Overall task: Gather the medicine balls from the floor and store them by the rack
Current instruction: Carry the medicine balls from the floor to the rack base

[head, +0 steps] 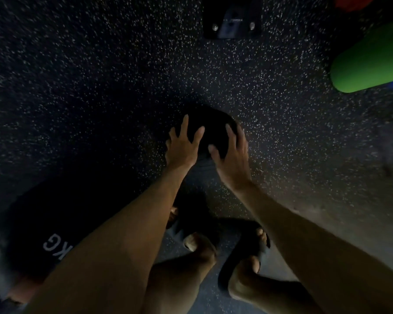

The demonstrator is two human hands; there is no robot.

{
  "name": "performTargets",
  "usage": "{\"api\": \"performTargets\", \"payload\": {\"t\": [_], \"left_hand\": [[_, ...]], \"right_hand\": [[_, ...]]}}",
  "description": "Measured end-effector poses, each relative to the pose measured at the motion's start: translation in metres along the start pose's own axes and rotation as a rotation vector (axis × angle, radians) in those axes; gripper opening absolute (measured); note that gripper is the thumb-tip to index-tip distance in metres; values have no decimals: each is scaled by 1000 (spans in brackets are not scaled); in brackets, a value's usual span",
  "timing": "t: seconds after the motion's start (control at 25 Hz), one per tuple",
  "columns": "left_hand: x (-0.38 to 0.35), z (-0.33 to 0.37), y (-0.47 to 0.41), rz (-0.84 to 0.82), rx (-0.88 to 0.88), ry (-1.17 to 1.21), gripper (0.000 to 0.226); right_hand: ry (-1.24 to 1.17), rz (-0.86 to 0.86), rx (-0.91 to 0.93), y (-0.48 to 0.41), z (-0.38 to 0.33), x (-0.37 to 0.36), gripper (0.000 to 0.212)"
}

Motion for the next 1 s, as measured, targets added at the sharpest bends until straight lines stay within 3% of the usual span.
{"api": "performTargets", "payload": {"t": [0.2,0.4,0.56,0.68,0.8,1.0], "left_hand": [[46,22,-56,-28,128,140,75],[51,38,-44,91,-174,165,68],[58,64,-69,127,-112,169,73],[84,88,-126,143,5,186,79],[118,99,-170,149,104,310,83],[111,92,-130,264,-56,271,66]], "right_hand": [[-22,-15,-5,-36,-21,0,81],[-46,-68,-96,-144,-46,46,79],[-139,-74,-247,-214,-64,73,94],[-90,58,-34,-190,-58,71,74],[0,68,131,-163,-57,60,78],[31,-29,67,-209,-87,74,77]]}}
Point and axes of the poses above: each hand's wrist, its own y-axis away from the middle knuckle, its own x-axis out of the back of the hand, z = x × y, the point moved 2 cm from there along -y, towards the middle knuckle, and after that the axes turned 8 degrees about -z, right-handed, at the moved point
